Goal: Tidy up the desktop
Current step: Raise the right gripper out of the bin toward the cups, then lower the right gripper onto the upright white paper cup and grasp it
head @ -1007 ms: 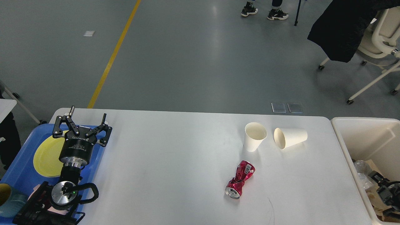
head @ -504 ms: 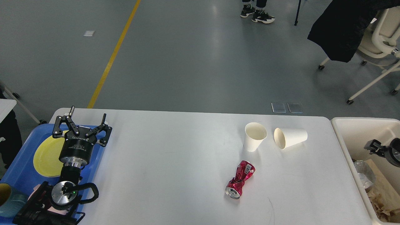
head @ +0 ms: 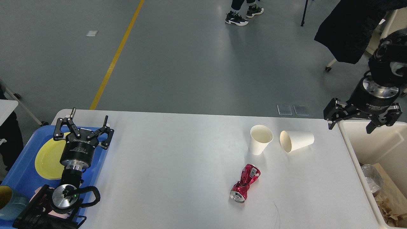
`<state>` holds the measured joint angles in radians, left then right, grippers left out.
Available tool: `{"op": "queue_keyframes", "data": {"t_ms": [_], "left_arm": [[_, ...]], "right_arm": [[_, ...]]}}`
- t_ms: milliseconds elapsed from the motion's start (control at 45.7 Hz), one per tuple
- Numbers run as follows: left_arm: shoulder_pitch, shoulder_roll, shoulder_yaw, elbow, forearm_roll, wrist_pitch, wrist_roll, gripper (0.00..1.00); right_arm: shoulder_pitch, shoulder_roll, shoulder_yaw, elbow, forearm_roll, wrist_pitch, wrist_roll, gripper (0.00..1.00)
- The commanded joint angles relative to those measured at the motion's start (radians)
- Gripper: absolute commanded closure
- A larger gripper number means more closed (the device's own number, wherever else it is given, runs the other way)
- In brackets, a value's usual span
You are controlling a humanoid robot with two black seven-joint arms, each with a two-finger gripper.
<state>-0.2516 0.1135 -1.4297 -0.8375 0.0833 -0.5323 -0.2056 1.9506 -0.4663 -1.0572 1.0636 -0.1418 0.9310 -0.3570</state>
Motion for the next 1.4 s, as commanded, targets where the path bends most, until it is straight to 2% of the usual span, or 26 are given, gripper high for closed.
{"op": "queue_keyframes", "data": {"t_ms": [0,153,460,526,701,766,920,1007,1380], "left_arm": [[0.0,0.0,0.0,0.0,-0.001,0.0,0.0,0.04],[0.0,0.0,0.0,0.0,0.0,0.0,0.0,0.04],[0.0,0.0,0.0,0.0,-0.001,0.0,0.0,0.04],[0.0,0.0,0.0,0.0,0.0,0.0,0.0,0.04],[0.0,0.0,0.0,0.0,-0.001,0.0,0.0,0.04],[0.0,0.0,0.0,0.0,-0.001,0.0,0.0,0.04],[0.0,0.0,0.0,0.0,-0.001,0.0,0.0,0.04],[0.0,0.0,0.0,0.0,0.001,0.0,0.0,0.04],[0.0,0.0,0.0,0.0,-0.001,0.0,0.0,0.04]], "right_arm": [[0.218,0.026,-0.004,0.182,0.031,0.009,-0.002,0.0],[0.359,0.041,-0.033,0.309,0.146,-0.003,-0.023,0.0],[0.413,0.116,-0.124,0.317,0.257,-0.015,-0.016,0.0],[0.425,0.126,-0.144,0.315,0.278,-0.018,-0.008,0.02],[0.412,0.133,-0.153,0.311,0.288,-0.093,-0.002,0.02],[0.37,0.138,-0.15,0.306,0.288,-0.151,-0.003,0.02],[0.191,0.184,-0.136,0.277,0.326,-0.381,-0.007,0.02],[0.082,0.212,-0.127,0.231,0.39,-0.474,-0.008,0.02],[-0.332,0.368,-0.026,-0.094,0.564,-0.613,-0.016,0.02]]}}
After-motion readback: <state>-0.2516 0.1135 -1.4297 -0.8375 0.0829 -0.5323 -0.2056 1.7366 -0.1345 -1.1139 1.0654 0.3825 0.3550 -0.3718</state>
